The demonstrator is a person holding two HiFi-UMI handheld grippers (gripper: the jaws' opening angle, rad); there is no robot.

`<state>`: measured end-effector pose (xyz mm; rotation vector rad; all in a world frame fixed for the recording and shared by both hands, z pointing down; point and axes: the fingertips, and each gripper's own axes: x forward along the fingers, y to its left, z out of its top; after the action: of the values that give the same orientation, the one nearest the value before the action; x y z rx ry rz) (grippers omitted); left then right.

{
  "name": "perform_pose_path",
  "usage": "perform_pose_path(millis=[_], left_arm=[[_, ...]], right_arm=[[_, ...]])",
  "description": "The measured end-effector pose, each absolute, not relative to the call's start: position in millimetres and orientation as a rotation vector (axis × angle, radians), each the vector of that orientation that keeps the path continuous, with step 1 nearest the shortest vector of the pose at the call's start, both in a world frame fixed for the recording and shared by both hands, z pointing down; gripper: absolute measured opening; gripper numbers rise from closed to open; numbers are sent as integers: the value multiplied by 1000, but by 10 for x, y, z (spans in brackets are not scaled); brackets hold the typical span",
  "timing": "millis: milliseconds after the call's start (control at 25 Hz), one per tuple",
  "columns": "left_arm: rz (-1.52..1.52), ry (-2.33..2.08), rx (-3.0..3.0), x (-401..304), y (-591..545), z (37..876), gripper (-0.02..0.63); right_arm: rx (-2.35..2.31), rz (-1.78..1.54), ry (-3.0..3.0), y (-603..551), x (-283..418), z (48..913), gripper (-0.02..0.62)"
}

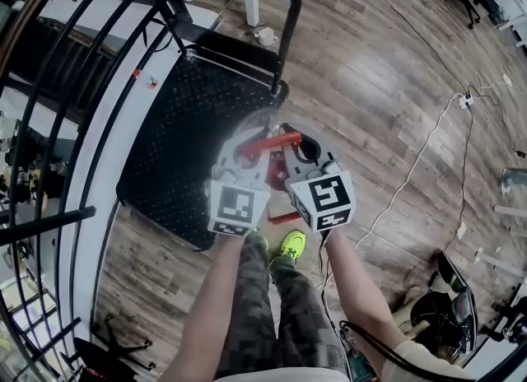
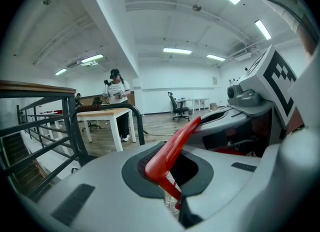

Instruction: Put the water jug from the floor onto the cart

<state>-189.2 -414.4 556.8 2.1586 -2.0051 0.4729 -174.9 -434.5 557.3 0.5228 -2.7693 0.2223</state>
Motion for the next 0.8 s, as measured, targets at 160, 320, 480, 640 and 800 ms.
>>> perform_pose_path(millis=[160, 320, 480, 640, 800], left_arm=[[461, -2019, 2139, -2254, -4099, 5547, 11], [453, -2035, 2132, -2592, -4008, 5474, 11], [444, -2066, 2125, -2902, -4014, 5407, 11], [436, -2106, 2084, -3164, -3962, 5411, 11], [437, -2142, 2025, -3462, -4027, 5472, 11]], right_arm=[[516, 219, -2770, -4306, -2113, 5555, 18], [500, 209, -2777, -4213, -2451, 5492, 18], [485, 210, -2793, -4219, -2766, 5438, 18], [419, 206, -2809, -4162, -3050, 5419, 18], [359, 210, -2813, -4235, -3350, 5476, 18]])
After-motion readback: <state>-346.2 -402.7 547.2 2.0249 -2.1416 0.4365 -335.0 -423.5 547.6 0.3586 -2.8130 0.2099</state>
